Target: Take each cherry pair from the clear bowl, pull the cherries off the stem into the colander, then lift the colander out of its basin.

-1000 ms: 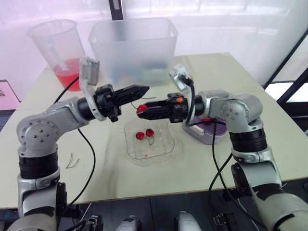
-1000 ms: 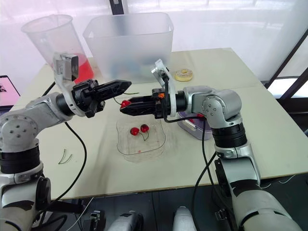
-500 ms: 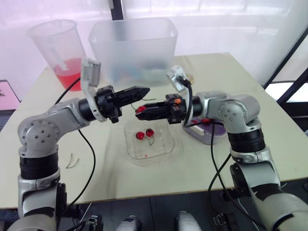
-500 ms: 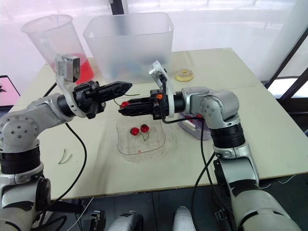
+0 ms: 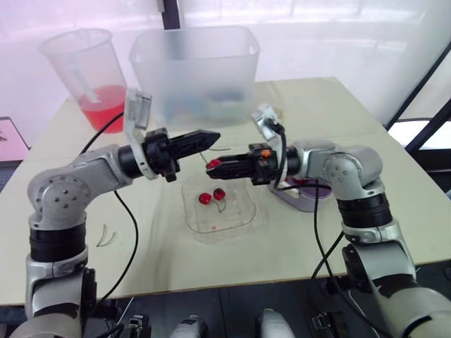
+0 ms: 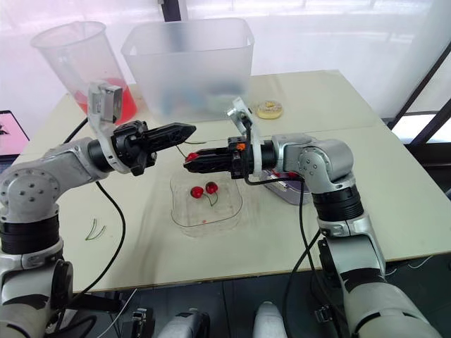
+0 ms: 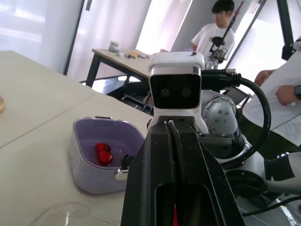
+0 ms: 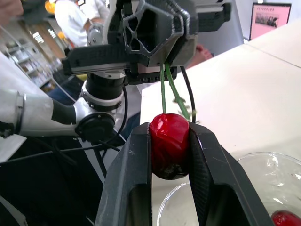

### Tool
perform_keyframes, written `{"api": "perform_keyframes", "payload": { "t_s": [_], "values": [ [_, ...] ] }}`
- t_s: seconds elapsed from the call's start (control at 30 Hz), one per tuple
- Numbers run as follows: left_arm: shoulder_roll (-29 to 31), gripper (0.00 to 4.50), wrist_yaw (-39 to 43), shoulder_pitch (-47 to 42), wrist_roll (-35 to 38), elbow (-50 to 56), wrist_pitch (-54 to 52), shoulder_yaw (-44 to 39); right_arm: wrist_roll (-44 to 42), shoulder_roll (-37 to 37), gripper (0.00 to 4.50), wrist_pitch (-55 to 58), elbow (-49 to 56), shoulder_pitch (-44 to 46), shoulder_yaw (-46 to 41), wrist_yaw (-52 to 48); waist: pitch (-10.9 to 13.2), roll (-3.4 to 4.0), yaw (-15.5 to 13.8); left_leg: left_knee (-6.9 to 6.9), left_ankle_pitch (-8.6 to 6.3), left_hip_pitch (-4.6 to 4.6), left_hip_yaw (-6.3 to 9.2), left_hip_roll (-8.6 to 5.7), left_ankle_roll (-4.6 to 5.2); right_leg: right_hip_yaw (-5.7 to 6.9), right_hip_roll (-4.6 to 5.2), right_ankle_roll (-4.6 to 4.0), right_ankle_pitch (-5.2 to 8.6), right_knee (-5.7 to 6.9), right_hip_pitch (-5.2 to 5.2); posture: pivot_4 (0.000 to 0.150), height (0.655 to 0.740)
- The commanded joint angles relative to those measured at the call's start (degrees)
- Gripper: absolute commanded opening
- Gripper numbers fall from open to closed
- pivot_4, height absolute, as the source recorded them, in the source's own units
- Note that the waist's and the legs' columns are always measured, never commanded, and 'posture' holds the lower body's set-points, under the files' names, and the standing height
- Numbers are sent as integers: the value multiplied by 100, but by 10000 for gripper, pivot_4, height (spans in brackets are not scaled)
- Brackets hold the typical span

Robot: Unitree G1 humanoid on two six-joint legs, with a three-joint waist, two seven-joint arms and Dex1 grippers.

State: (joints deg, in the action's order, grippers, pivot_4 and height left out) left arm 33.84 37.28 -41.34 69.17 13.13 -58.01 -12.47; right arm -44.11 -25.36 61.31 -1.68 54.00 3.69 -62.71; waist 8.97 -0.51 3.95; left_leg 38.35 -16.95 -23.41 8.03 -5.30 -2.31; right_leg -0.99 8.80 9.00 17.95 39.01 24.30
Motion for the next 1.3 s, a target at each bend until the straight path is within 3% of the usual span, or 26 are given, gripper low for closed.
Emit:
{"api": "perform_keyframes", "payload": {
  "t_s": [0.03,0.4,0.67,0.93,1.2,1.3],
  "values": [
    [126,0,65,-121,0,47,216,-275,-28,-197,5459,99,-35,-204,-107,9,0,0,0,1,0,0,0,0,0,0,0,0,0,0,0,1500,7400],
    [169,0,111,-171,-17,-45,300,-231,241,-1008,5459,-271,-436,-236,-261,-239,0,0,-6,-1,0,0,-4,2,0,-1,-2,0,0,-2,0,1500,7400],
    [287,0,48,92,42,85,324,-364,2126,-2307,5459,-2246,-2263,800,458,-1011,0,0,-5,-4,0,0,-9,-1,0,-1,0,0,0,-5,1,1500,7400],
    [307,0,-38,383,36,298,370,-410,3765,-2182,5459,-3868,-3757,973,1268,-1065,0,0,6,-7,0,0,-16,2,0,-3,-1,0,0,-7,5,1500,7400],
    [326,0,-161,492,81,471,393,-457,4196,-1643,44230,-4618,-4922,1310,1054,-698,0,0,7,-7,0,0,-17,2,0,-3,-1,0,0,-8,5,1500,7400],
    [367,0,-126,497,65,458,390,-468,4266,-1627,44752,-4704,-5036,1431,984,-785,0,0,4,-6,0,0,-15,2,0,-3,-2,0,0,-8,5,1500,7400]
  ]
}}
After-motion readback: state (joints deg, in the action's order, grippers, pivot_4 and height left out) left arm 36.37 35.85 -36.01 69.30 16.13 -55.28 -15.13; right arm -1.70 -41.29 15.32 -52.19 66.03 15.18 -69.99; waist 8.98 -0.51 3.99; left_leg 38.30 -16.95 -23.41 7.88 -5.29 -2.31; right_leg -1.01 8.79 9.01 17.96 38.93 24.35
